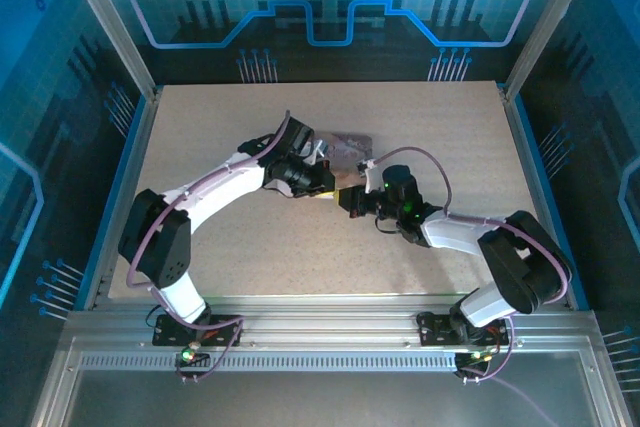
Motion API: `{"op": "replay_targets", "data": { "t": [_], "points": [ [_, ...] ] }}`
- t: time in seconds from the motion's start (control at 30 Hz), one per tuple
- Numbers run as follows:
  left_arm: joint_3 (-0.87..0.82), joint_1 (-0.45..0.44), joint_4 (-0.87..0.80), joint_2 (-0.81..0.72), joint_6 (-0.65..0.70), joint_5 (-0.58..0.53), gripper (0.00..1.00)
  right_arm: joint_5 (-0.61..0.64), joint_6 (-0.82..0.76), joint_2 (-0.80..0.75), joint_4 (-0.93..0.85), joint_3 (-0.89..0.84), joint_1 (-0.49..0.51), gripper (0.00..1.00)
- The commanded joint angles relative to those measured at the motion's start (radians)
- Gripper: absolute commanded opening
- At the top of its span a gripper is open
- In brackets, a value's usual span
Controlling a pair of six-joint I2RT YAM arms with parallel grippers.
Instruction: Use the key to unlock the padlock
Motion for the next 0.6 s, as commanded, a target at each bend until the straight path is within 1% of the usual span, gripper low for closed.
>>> {"op": "replay_targets", "data": {
  "t": [0.0, 0.17, 0.3, 0.37, 0.5, 0.57],
  "points": [
    [-0.013, -0.005, -0.038, -0.021, 0.03, 0.008, 0.0, 0.009, -0.046, -0.034, 0.008, 0.024, 0.012, 0.0],
    [-0.014, -0.005, -0.033, -0.034, 0.036, 0.0, 0.0, 0.021, -0.054, -0.034, -0.019, 0.02, 0.012, 0.0],
    [-0.013, -0.003, -0.06, -0.063, 0.067, -0.06, 0.0, 0.02, -0.057, -0.03, -0.045, 0.007, 0.021, 0.0],
    [-0.035, 0.006, -0.053, -0.086, 0.076, -0.09, 0.1, 0.023, -0.065, -0.039, -0.061, -0.003, 0.03, 0.0],
    [-0.125, 0.024, 0.03, -0.152, 0.09, -0.14, 0.38, 0.0, -0.075, -0.057, -0.081, -0.016, 0.035, 0.0],
    [-0.173, 0.034, 0.076, -0.185, 0.098, -0.161, 0.43, -0.016, -0.084, -0.064, -0.11, -0.013, 0.037, 0.0]
  ]
}}
